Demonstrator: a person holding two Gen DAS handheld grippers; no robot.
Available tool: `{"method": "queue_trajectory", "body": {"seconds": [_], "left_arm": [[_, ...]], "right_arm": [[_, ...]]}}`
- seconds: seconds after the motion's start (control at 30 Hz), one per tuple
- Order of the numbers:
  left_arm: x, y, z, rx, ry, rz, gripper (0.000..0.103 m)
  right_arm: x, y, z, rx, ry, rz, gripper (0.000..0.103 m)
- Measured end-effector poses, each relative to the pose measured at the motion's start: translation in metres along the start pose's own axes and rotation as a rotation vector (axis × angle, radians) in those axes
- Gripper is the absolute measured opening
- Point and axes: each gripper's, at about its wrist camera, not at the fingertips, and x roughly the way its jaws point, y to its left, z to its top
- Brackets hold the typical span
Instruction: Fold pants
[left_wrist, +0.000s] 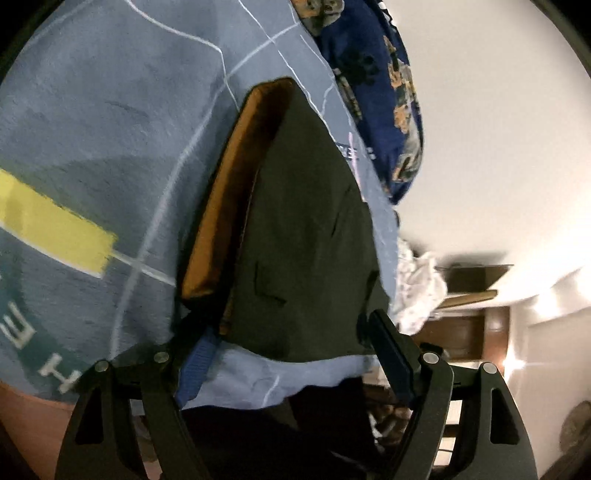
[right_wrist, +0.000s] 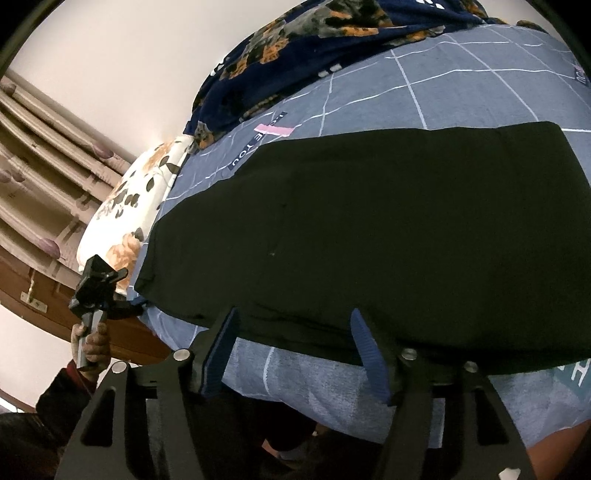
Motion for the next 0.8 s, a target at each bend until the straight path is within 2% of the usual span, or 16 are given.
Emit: {"method": "queue_trajectory", "body": {"seconds": [0.17, 0.27, 0.4, 0.43, 0.47, 0.5, 0.53, 0.67, 0.73, 0.8], "left_arm": [[-0.004, -0.007, 0.001, 0.032, -0.06, -0.016, 0.079], [0.005, -0.007, -0.002, 0.051, -0.066, 0.074, 0.078], [0.005, -0.011, -0.005, 0.057, -0.123, 0.092, 0.078], [0.006, -0.015, -0.007, 0.08, -0.14, 0.118, 0.077], [0.009, -0.018, -0.009, 0.104, -0.148, 0.146, 0.063], [0.014, -0.028, -0.012, 0.161, -0.146, 0.217, 0.035], [0.017, -0.033, -0.014, 0.193, -0.154, 0.283, 0.028], [0.014, -0.045, -0.016, 0.195, -0.187, 0.324, 0.027], [0.01, -0.058, -0.022, 0.236, -0.206, 0.337, 0.026], [0.008, -0.092, -0.03, 0.318, -0.233, 0.327, 0.025]], "right_arm": [[0.0, 0.0, 0.0, 0.003, 0.0, 0.002, 0.064], [0.0, 0.0, 0.0, 0.003, 0.0, 0.004, 0.065], [0.001, -0.001, 0.001, 0.006, -0.001, 0.009, 0.065], [0.001, -0.002, 0.001, 0.01, -0.001, 0.011, 0.065], [0.001, -0.002, 0.0, 0.014, -0.002, 0.014, 0.065], [0.001, -0.003, 0.0, 0.02, -0.003, 0.018, 0.065], [0.002, -0.004, 0.0, 0.026, -0.004, 0.022, 0.065], [0.002, -0.007, 0.002, 0.046, -0.013, 0.037, 0.065], [-0.003, -0.008, 0.003, 0.052, -0.033, 0.04, 0.065], [-0.008, -0.011, 0.005, 0.061, -0.057, 0.051, 0.065]]}}
